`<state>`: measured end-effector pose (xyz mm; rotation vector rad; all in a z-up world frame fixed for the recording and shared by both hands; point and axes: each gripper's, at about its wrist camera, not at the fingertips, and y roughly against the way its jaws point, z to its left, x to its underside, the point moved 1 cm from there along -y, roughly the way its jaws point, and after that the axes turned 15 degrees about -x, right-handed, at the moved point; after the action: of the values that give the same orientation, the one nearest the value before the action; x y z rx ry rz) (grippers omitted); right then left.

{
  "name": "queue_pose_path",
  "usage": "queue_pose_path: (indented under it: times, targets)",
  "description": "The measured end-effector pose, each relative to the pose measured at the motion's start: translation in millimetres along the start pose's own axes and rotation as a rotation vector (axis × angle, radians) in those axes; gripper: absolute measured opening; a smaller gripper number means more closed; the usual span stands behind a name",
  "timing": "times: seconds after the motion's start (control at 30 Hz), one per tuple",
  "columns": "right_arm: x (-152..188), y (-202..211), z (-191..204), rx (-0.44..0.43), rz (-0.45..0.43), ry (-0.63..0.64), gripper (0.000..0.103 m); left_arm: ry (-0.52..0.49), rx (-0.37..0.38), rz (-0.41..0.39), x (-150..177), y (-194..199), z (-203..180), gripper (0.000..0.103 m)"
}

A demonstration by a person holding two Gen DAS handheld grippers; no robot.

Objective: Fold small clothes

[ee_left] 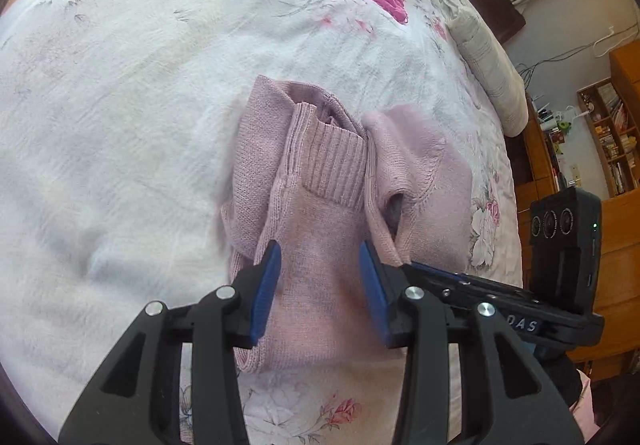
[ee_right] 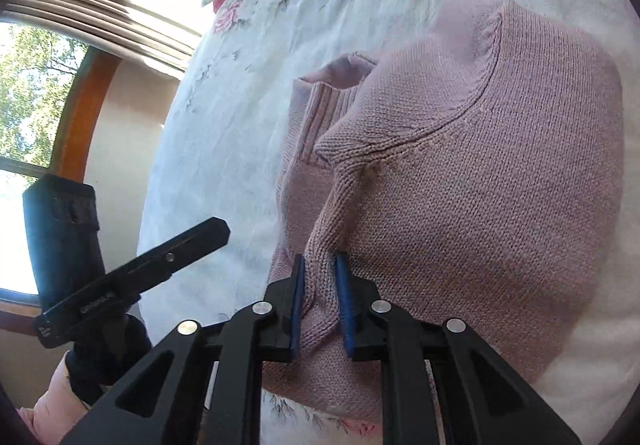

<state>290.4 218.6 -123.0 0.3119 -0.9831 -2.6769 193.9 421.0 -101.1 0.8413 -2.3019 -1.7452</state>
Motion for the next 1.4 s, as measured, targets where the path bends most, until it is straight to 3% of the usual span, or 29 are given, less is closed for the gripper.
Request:
queue_pose_path:
  times: [0.13, 0.2, 0.27, 0.33, 0.4, 0.47, 0.57, 0.67, 0.73, 0.8, 0.83, 0.9, 1.0, 1.17, 1.27, 1.4]
  targets:
    - [2.9, -9.2, -7.9, -0.032, 0.0, -0.029, 0.023, 0.007, 0.015, 0.022, -4.1, -8.7, 1.7, 0.04]
    - [6.2, 0.4, -2.0, -0.06, -0.014, -0.012, 0.039, -0.001, 0.025, 0.024, -5.4, -11.4, -1.2, 0.04]
    - [12.1, 16.4, 10.0, -0.046, -0.034, 0.04, 0.047, -0.003, 0.033, 0.027, -4.3, -12.5, -2.9, 0.041]
    - [22.0, 30.7, 24.1, -0.012, -0.035, 0.111, 0.054, 0.001, 0.046, 0.032, -4.2, -12.5, -4.1, 0.042]
    - [33.5, 36.6, 38.2, 0.031, -0.022, 0.186, 0.068, -0.002, 0.045, 0.031, -5.6, -12.5, -5.4, 0.043]
    - [47.4, 31.1, 48.4, 0.075, 0.013, 0.267, 0.076, -0.014, 0.035, 0.035, -8.5, -13.7, -7.8, 0.044]
    - [65.9, 7.6, 58.8, 0.195, 0.054, 0.386, 0.076, -0.015, 0.037, 0.044, -14.6, -14.9, -8.8, 0.046]
    - [74.2, -8.6, 47.7, 0.232, 0.064, 0.375, 0.074, -0.022, 0.034, 0.058, -20.1, -16.8, -10.6, 0.047]
    - [71.4, -18.1, 36.2, 0.275, 0.057, 0.355, 0.068, -0.043, 0.023, 0.068, -23.0, -18.2, -13.4, 0.047]
    - [67.9, -22.6, 23.7, 0.306, 0.05, 0.337, 0.051, -0.062, 0.023, 0.078, -25.1, -19.9, -15.7, 0.05]
    - [66.6, -22.5, 18.9, 0.305, 0.046, 0.325, 0.047, -0.071, 0.024, 0.086, -26.0, -21.4, -17.2, 0.051]
    - [65.6, -17.7, 12.4, 0.241, 0.043, 0.293, 0.021, -0.086, 0.026, 0.1, -27.6, -24.7, -21.0, 0.052]
    - [65.0, -0.4, 7.0, 0.133, 0.017, 0.235, 0.018, -0.083, 0.063, 0.131, -29.6, -34.1, -27.3, 0.055]
    - [67.3, 48.7, -3.7, -0.12, -0.07, 0.118, 0.016, 0.049, 0.214, 0.229, -34.6, -64.0, -30.7, 0.056]
    - [70.6, 71.2, -6.0, -0.182, -0.096, 0.106, 0.016, 0.175, 0.351, 0.268, -39.1, -79.0, -32.8, 0.056]
    - [74.3, 86.8, -6.7, -0.203, -0.101, 0.113, 0.016, 0.207, 0.39, 0.262, -50.5, -90.5, -49.3, 0.056]
